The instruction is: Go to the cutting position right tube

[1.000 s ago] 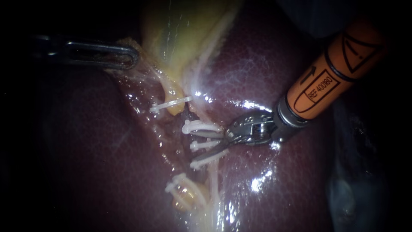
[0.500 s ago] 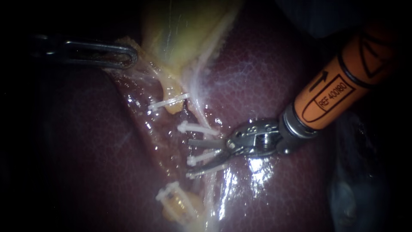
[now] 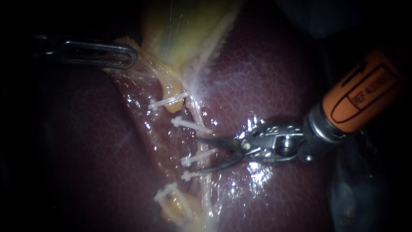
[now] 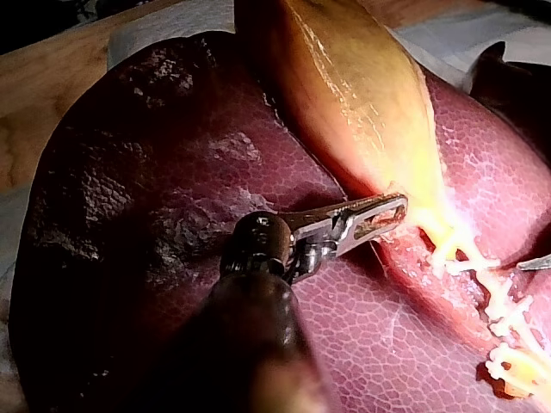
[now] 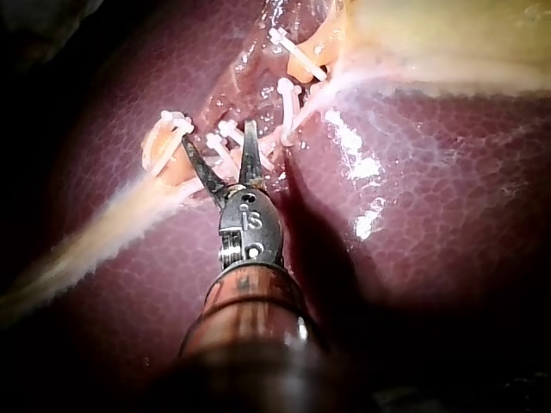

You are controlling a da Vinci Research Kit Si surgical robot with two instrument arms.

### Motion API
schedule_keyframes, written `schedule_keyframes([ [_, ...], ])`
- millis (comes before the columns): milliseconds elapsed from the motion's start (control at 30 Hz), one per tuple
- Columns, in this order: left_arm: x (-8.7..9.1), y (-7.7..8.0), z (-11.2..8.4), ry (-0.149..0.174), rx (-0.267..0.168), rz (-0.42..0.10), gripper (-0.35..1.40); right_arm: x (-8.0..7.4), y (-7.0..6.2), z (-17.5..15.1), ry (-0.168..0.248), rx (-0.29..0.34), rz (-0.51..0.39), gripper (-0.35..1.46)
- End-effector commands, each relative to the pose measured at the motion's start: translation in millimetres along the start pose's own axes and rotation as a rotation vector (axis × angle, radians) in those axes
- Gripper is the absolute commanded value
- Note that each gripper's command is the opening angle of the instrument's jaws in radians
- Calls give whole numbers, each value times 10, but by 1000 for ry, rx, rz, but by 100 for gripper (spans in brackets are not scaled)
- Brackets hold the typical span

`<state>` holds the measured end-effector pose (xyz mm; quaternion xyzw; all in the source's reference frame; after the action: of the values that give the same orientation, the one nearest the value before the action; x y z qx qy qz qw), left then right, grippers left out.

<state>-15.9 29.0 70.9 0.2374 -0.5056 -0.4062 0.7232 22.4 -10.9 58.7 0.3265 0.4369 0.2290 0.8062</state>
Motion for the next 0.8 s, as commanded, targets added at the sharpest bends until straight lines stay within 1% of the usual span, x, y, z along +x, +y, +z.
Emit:
schedule_keyframes([
  [33, 0, 0, 0, 0, 0, 0, -35, -1, 2, -2, -2, 2, 5, 125],
  [200, 0, 0, -1, 0, 1, 0, -35, -9, 11, -4, -2, 7, 32, 127],
  [267, 0, 0, -1, 0, 1, 0, -35, -14, 15, -4, -10, 14, 41, 127],
  [433, 0, 0, -2, 0, 1, 0, -35, -33, 27, -1, -65, 21, 54, 127],
  [500, 0, 0, -2, 1, 1, 0, -35, -41, 32, 2, -77, 28, 62, 127],
  [633, 0, 0, -2, 1, 1, 0, -35, -52, 41, 9, -83, 39, 67, 127],
  [733, 1, 0, -2, 1, 1, 1, -35, -57, 48, 15, -92, 55, 60, 127],
  [800, 1, 0, -1, 1, 1, 1, -35, -60, 52, 18, -92, 70, 55, 127],
])
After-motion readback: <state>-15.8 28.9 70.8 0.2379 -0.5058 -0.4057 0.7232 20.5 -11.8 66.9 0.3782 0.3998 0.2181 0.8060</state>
